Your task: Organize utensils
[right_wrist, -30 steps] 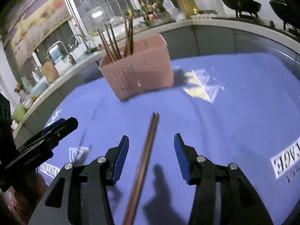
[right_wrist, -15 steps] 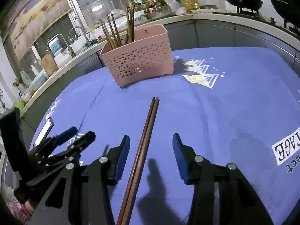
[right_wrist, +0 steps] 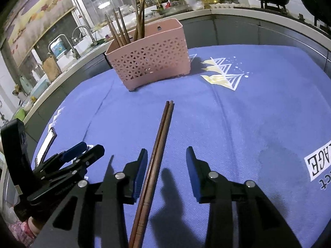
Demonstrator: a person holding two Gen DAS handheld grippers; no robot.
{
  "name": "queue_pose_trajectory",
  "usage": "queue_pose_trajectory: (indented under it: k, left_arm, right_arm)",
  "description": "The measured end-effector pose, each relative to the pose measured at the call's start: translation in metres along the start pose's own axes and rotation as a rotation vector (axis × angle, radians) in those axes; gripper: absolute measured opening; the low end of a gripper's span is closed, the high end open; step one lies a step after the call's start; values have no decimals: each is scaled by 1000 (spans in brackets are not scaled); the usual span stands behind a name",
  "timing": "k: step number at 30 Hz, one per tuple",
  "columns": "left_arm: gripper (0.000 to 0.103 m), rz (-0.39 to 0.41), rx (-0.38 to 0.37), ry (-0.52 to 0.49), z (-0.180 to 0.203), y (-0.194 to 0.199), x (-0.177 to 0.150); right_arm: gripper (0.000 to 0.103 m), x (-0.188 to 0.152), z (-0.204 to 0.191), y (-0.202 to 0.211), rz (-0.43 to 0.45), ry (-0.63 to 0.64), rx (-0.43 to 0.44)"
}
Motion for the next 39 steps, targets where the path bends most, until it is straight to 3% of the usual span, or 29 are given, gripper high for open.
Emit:
queue_pose_trajectory:
  k: [39]
  left_arm:
    - [62, -15, -19, 6, -3, -1, -3]
  right_arm:
    - [39, -2, 1, 2, -21, -4, 16]
Point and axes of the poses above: each gripper's, at about its wrist camera, not at the fingertips, and y roughly against the way its jaws point, z to its right, x to its top, the point moved 1 cm from there along -y, roughly the way its jaws point, and after that the axes turned 2 degrees about z, right-handed, at the moved point
